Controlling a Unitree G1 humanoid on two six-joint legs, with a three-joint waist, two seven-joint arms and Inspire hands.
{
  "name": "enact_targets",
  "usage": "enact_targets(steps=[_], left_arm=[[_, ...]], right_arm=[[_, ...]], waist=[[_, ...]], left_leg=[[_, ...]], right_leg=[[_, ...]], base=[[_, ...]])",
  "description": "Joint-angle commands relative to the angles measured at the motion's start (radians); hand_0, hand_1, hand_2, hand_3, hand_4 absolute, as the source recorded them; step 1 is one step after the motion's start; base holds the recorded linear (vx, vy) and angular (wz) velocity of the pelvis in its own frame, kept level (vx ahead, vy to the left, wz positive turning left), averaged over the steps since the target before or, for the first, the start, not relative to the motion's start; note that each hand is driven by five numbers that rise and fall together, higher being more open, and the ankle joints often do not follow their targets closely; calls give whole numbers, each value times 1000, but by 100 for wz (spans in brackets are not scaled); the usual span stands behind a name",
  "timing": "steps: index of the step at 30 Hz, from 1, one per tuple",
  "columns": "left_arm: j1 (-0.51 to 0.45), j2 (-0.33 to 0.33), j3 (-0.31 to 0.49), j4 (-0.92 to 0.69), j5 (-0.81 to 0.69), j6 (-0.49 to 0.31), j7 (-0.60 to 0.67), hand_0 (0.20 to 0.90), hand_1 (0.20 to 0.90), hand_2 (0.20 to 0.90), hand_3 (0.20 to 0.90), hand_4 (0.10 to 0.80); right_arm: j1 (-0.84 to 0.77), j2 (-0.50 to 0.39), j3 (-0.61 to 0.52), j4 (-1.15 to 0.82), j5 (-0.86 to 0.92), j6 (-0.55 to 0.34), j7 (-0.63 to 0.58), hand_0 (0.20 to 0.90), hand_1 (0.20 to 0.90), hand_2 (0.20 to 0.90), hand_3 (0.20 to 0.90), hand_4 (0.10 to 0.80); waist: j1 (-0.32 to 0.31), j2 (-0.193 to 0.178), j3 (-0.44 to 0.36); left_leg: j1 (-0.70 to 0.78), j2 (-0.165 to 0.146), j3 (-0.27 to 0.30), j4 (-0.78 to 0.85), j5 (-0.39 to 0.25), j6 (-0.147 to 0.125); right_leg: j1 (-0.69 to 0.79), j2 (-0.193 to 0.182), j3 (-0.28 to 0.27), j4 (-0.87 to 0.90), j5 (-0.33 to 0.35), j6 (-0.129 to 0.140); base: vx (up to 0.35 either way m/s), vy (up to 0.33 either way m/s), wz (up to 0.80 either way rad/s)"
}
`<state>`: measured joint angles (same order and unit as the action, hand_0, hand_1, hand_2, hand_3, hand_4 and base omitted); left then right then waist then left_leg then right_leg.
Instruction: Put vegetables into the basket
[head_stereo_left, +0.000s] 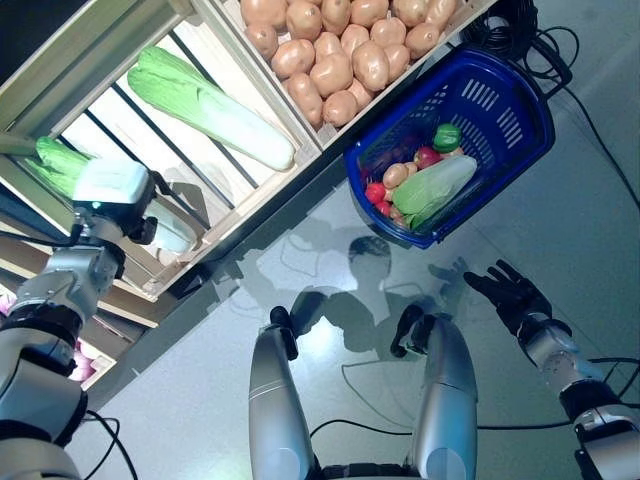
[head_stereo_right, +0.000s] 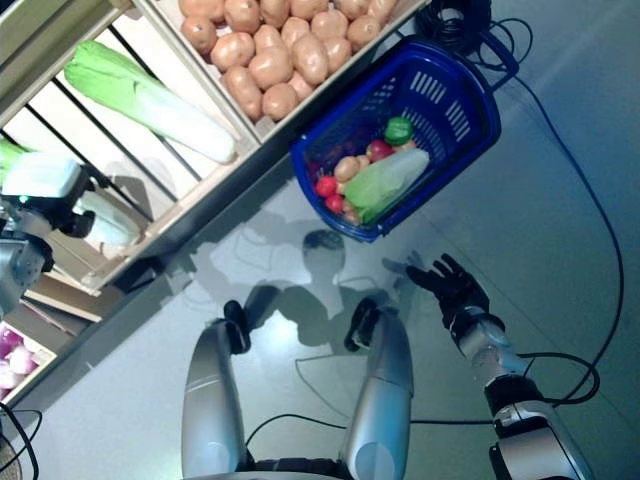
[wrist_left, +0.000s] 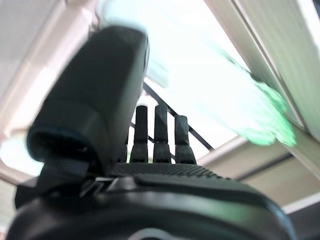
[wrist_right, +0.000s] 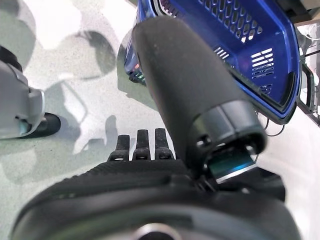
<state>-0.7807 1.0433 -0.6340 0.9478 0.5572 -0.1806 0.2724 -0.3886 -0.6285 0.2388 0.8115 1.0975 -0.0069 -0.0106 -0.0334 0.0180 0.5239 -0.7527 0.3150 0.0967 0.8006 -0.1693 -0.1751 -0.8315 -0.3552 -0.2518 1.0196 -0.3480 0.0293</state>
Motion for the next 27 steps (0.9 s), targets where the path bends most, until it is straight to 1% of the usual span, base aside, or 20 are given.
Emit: enact_targets(steps=[1,4,8,11,14,18,20,23,27], left_arm=[[-15,125,41,-17,6,43,-11,900,900,900,900,800],[-5,131,30,-27,39,50,-2,900,900,900,900,800],[-20,144,-2,-36,142,63,30,900,900,900,900,800],[-35,150,-21,-29,172,72,34,900,900,900,900,800],[-33,148,-40,-29,194,77,13,900,900,900,900,800],[-14,148,-42,-26,223,92,-13,900,900,900,900,800],[3,142,-38,-11,271,116,-48,900,900,900,900,800],[17,133,-43,3,317,148,-46,900,900,900,900,800],[17,127,-51,33,414,206,-70,900,900,900,900,800]], right_arm=[[15,-82,-93,-16,-29,-29,44,900,900,900,900,800],[21,-99,-93,-28,-34,-26,41,900,900,900,900,800],[27,-117,-90,-26,-28,-37,63,900,900,900,900,800],[24,-123,-85,-25,-17,-35,68,900,900,900,900,800],[28,-122,-75,-27,-5,-42,67,900,900,900,900,800],[30,-127,-72,-36,-7,-47,60,900,900,900,900,800],[25,-141,-72,-39,-11,-40,46,900,900,900,900,800],[22,-152,-78,-33,-11,-44,48,900,900,900,900,800],[24,-163,-85,-34,-7,-57,59,900,900,900,900,800]], waist=[[-8,17,-4],[-9,18,-4],[-6,14,-4],[-4,10,-4],[-2,8,-4],[-3,11,-4],[-3,12,-4],[0,10,-4],[3,4,-4]], left_leg=[[20,8,59,12,-76,53],[2,11,57,21,-79,51],[-41,17,53,47,-91,52],[-66,21,52,58,-93,50],[-83,23,53,63,-94,52],[-94,24,53,67,-96,51],[-109,27,50,75,-101,48],[-147,31,44,96,-107,46],[-210,37,36,130,-116,46]], right_leg=[[71,-22,92,-116,65,60],[54,-26,95,-110,64,60],[11,-37,92,-89,63,64],[-12,-42,87,-84,67,66],[-29,-47,82,-81,71,68],[-42,-48,85,-75,69,69],[-55,-51,89,-68,66,69],[-90,-56,90,-49,63,68],[-148,-66,87,-23,60,70]], base=[[4,76,1],[-1,48,1],[-10,7,2],[-24,1,4],[-8,-3,3],[5,36,0],[3,69,-2],[-15,41,-2],[-50,29,1]])
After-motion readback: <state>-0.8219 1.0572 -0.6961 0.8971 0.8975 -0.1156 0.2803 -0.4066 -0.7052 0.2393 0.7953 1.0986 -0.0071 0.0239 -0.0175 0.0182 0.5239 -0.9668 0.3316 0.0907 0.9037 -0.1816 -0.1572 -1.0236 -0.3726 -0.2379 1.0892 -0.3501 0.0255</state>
